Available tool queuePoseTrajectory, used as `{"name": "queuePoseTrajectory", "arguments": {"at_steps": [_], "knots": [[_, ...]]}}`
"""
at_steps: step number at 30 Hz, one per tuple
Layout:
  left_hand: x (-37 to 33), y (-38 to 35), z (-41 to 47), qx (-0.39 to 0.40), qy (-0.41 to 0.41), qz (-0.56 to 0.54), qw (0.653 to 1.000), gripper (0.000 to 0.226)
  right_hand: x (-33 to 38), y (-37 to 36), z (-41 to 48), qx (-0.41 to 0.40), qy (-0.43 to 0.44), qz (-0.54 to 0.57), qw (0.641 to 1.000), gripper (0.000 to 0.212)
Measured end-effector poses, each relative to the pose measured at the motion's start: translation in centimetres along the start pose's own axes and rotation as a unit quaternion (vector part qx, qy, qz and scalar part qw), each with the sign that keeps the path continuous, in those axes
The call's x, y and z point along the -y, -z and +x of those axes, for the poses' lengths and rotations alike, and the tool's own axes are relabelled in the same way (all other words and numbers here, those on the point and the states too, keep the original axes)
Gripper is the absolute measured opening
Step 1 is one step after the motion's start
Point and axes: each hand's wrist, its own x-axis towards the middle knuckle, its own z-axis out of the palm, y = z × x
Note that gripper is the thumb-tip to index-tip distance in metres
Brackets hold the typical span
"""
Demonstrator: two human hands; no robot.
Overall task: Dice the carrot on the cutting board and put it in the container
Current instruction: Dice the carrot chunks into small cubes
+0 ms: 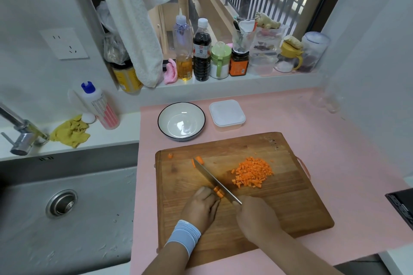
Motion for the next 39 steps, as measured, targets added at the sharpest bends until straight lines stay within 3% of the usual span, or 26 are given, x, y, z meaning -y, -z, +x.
{"name": "queuePoseTrajectory", "arguments": {"at_steps": [18,39], "knots": [[0.5,-0.3,-0.1,0.007,0.01,-0.01,1.0,0.011,-0.5,-0.5,-2.3,-0.047,0.005,-0.021,0.999,0.025],[0.9,-0.5,-0.5,-0.01,-0.022,0.003,1.0,0.006,1.6,-1.9,0.2,-0.012,-0.03,0.015,0.999,0.026]]}}
